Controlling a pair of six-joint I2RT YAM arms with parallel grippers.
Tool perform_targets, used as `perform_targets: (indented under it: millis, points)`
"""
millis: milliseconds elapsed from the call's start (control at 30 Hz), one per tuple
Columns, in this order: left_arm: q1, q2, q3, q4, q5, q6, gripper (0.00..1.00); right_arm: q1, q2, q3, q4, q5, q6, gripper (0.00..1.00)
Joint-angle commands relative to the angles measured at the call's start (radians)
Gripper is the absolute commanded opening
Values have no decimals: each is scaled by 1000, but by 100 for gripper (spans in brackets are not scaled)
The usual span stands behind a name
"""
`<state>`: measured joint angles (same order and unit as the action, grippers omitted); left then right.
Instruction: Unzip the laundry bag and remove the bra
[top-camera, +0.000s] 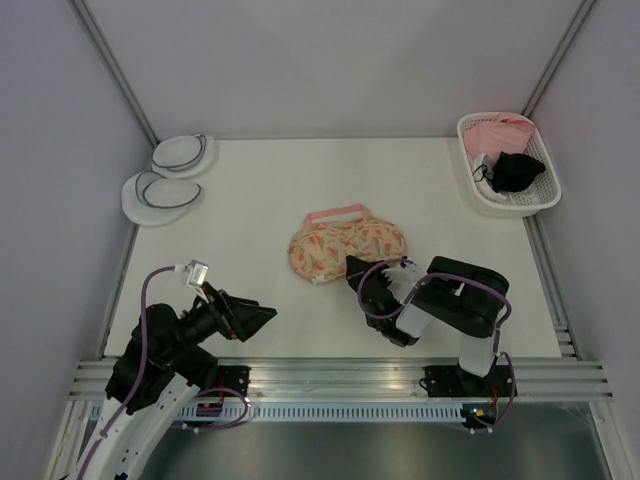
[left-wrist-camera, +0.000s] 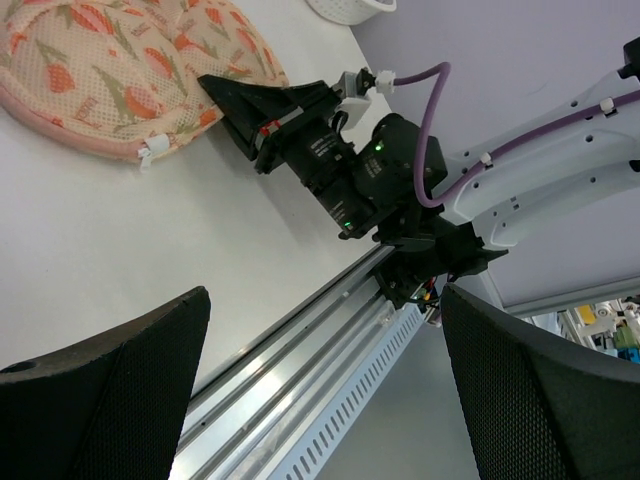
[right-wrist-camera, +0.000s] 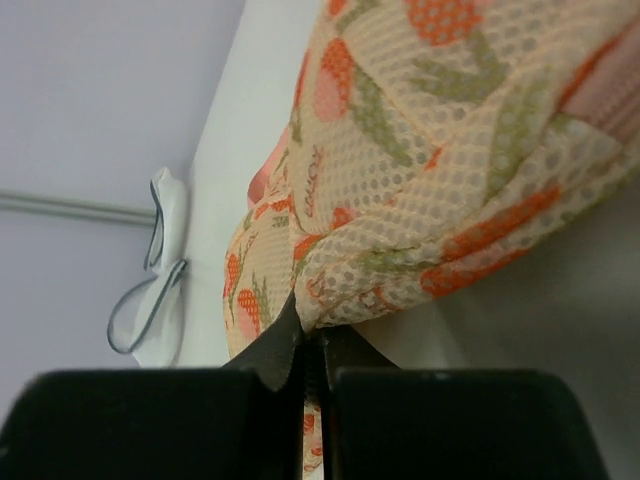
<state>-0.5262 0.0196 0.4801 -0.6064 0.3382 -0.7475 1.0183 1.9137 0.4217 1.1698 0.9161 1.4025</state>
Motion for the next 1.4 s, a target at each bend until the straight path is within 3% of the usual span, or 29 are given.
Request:
perform_targets:
  millis: [0,33,133,167,333,500,633,733,900,1133,1367]
  points:
    - [-5,-10,31,-21,-13,-16,100,-14,-126,-55,221,-74,-311,0]
    - [-5,-10,31,-23,-13,-16,100,-12,-168,-60,214,-104,-363,0]
    - [-5,-10,31,-29,-15,-15,100,-14,-396,32,-95,-140,-522,0]
    - [-5,-10,32,-29,-15,-15,100,-14,-506,84,-386,-137,-571,1]
    - [-5,-41,23,-27,-27,-20,100,-11,-651,390,-1036,-34,-848,0]
    - [-5,-41,17,-27,-33,-23,100,-12,-529,691,-1514,7,-970,0]
    - [-5,-46,26,-29,-24,-23,100,-9,-307,952,-1932,15,-982,0]
    - [-5,-56,35,-33,-22,-26,100,28,-176,1040,-2076,85,-1027,1]
    - [-5,-63,41,-46,-27,-26,100,137,-65,1049,-2083,115,-1122,0]
    - [-5,-66,78,-87,-65,-10,100,258,-65,898,-1809,133,-1299,0]
    - [-5,-70,133,-161,-168,-13,100,304,-102,746,-1645,70,-1379,1]
